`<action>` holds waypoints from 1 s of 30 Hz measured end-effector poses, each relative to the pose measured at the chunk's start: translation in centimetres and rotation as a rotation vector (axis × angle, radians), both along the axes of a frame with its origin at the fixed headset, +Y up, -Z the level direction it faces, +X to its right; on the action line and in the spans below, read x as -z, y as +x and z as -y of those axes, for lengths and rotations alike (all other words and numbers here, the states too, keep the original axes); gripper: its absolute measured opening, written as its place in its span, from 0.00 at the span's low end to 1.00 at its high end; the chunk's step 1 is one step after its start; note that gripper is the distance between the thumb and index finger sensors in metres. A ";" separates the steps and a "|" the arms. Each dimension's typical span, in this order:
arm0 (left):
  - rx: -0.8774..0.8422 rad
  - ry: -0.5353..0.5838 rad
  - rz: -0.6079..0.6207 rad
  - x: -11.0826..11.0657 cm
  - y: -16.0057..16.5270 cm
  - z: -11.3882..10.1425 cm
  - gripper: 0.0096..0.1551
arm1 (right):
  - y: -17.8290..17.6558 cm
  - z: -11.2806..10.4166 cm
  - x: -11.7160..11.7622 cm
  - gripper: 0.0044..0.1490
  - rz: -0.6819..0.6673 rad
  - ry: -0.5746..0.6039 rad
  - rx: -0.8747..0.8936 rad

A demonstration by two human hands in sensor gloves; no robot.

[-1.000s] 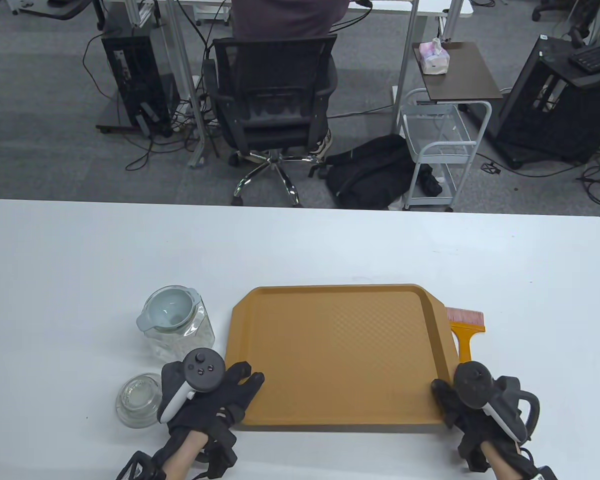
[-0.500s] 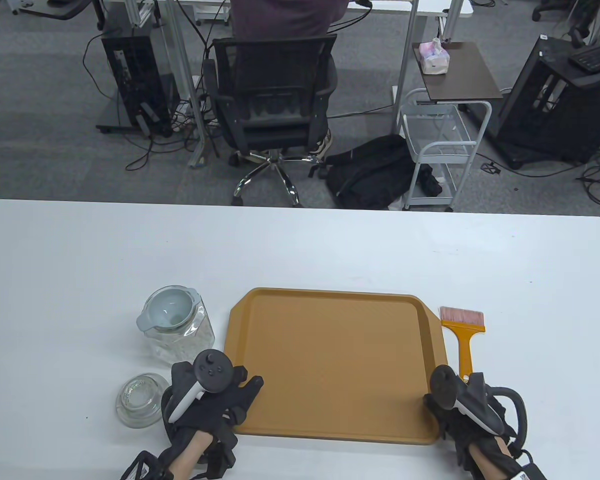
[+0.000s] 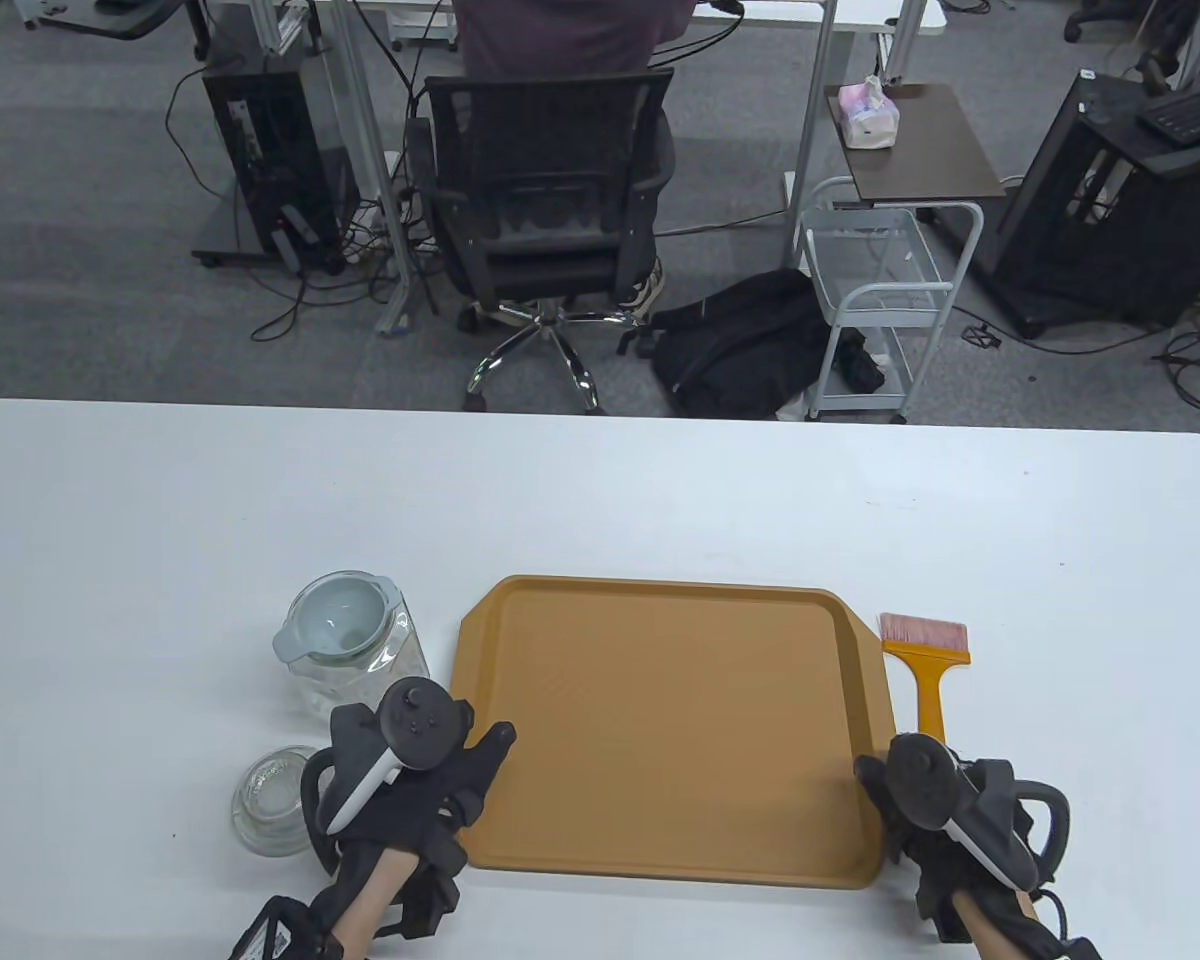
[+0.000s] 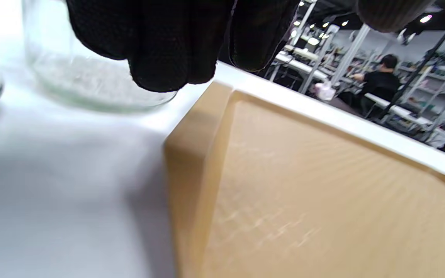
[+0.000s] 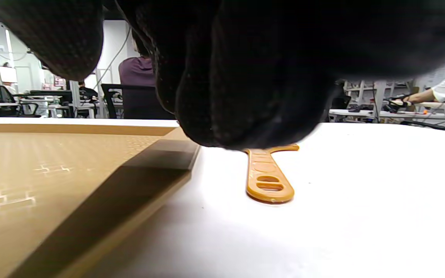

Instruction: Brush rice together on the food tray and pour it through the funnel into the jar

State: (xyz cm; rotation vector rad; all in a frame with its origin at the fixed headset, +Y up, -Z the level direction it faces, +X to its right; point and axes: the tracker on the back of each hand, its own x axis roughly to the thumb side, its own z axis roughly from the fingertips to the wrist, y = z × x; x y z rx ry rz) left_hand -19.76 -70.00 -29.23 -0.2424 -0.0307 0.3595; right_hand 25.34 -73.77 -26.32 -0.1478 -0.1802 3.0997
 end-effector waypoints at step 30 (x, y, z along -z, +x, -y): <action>0.240 0.113 -0.213 5.6 -5.2 -3.5 0.36 | -1.1 0.4 -0.2 0.42 -0.080 -0.026 0.045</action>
